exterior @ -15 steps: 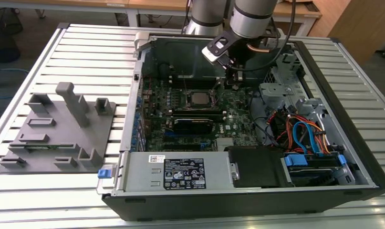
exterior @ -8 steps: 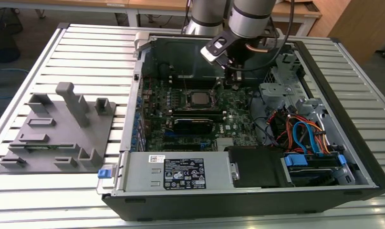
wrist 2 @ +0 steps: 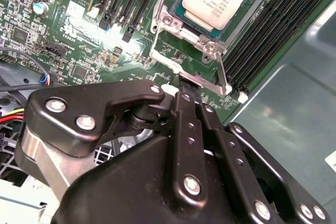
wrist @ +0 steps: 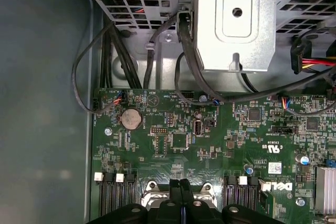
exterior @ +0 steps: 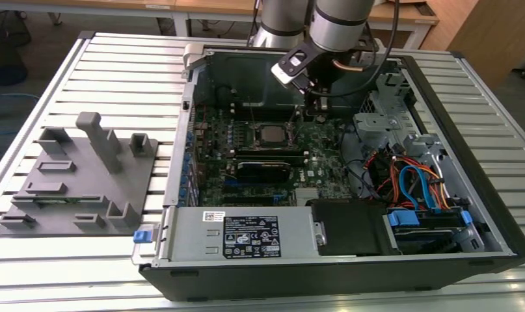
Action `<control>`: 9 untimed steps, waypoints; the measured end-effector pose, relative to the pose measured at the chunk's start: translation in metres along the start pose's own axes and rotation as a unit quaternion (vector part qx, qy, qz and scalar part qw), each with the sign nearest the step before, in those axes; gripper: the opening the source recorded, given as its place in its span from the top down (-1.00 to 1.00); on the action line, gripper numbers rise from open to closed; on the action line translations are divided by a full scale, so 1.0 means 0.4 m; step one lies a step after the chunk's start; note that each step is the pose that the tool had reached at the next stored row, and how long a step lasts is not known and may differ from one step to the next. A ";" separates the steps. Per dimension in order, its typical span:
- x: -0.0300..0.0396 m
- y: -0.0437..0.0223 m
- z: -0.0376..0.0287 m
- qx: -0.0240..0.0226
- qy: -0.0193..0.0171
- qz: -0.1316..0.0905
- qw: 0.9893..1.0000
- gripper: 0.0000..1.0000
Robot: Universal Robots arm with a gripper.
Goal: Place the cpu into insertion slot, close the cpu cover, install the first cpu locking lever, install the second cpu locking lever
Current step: 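Close the cpu cover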
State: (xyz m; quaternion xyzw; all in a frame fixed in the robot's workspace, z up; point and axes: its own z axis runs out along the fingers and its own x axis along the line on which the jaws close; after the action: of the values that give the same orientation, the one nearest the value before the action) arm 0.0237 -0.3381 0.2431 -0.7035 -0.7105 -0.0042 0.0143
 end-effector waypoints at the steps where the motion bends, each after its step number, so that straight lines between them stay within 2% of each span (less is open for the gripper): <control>1: 0.000 0.000 0.000 0.000 0.000 0.000 1.000 0.80; 9: 0.000 -0.008 0.000 0.000 0.000 0.000 1.000 0.80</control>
State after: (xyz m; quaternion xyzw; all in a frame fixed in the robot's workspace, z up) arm 0.0207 -0.3381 0.2431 -0.7035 -0.7105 -0.0042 0.0143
